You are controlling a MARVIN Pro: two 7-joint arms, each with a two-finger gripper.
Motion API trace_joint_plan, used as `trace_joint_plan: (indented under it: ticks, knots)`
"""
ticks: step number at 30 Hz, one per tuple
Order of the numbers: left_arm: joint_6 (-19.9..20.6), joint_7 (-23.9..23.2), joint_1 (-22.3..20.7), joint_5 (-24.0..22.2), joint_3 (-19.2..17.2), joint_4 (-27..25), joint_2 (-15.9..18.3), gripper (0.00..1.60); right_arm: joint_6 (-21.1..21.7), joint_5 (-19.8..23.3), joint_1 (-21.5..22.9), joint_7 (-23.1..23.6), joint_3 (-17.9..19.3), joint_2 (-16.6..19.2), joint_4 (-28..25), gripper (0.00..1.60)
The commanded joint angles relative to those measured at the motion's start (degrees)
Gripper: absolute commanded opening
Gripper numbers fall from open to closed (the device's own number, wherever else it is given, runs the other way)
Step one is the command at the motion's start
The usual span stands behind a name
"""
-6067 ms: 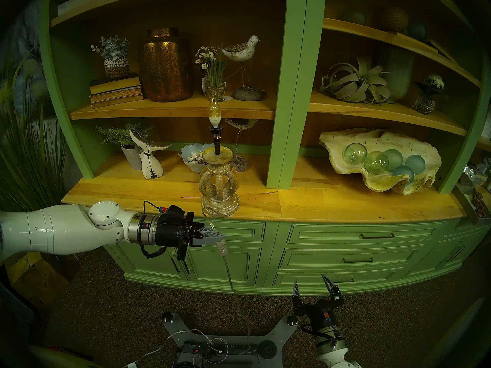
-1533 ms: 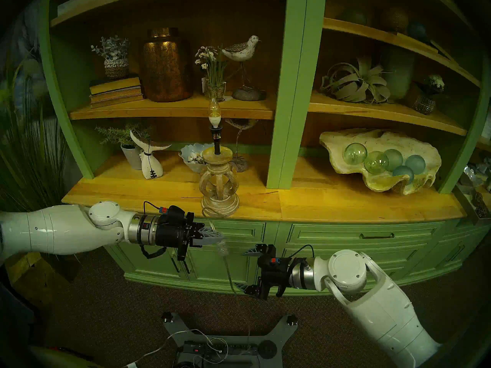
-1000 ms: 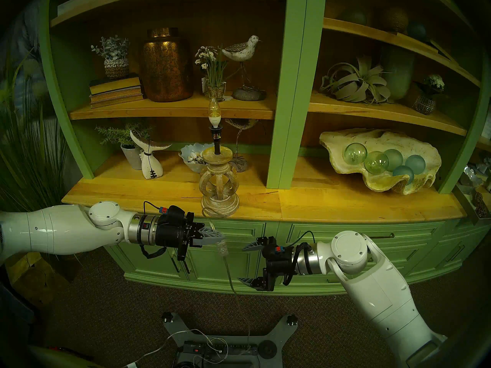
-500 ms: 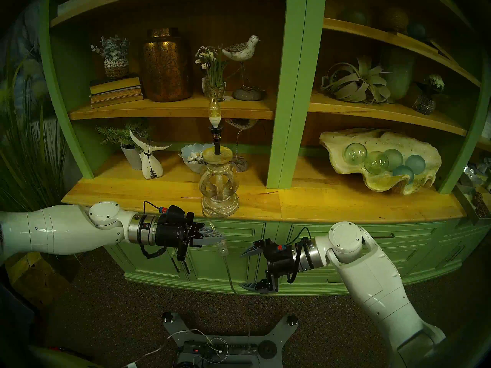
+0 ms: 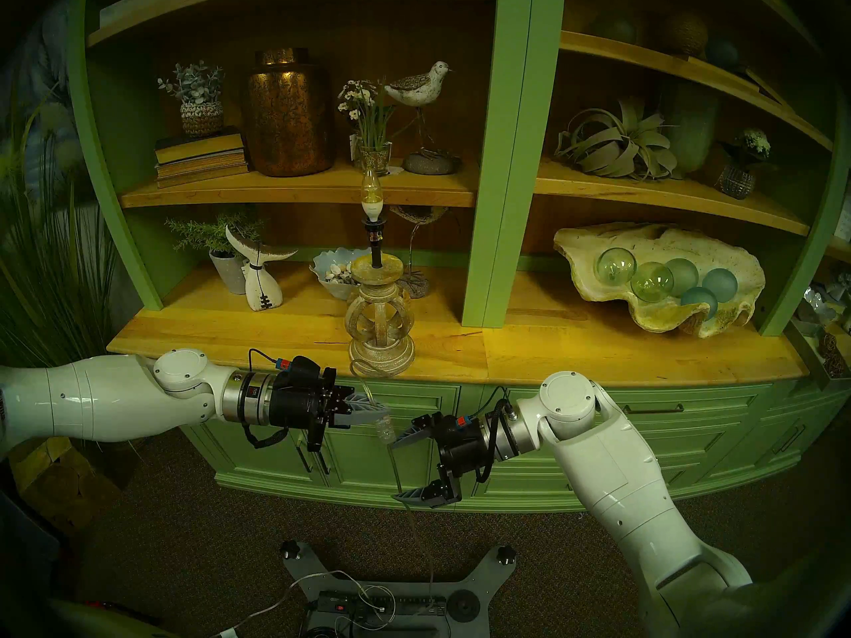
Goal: Grab cable and switch light on
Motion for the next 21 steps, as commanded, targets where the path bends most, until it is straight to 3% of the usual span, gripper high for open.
trace_joint_plan:
  ticks: [1, 4, 11, 21]
  knots:
    - [-0.54, 0.09, -1.36, -0.85, -1.50, -0.42, 0.08, 0.00, -2.13, 3.21, 5.64, -0.05, -0.11, -0.32, 5.02, 1.60]
    - [-0.53, 0.09, -1.36, -0.82, -1.49, -0.42, 0.07, 0.00, -3.10, 4.74, 6.35, -0.05, -0.10, -0.23, 6.10, 1.60]
    - [-0.52, 0.10, -1.37, -0.78, -1.48, -0.40, 0.06, 0.00, -3.89, 8.06, 5.76, -0.05, 0.90, -1.09, 2.74, 1.60]
    - [-0.56, 0.07, -1.35, -0.90, -1.52, -0.43, 0.09, 0.00, -3.50, 12.23, 5.20, -0.05, -1.02, 0.05, 1.20, 1.60]
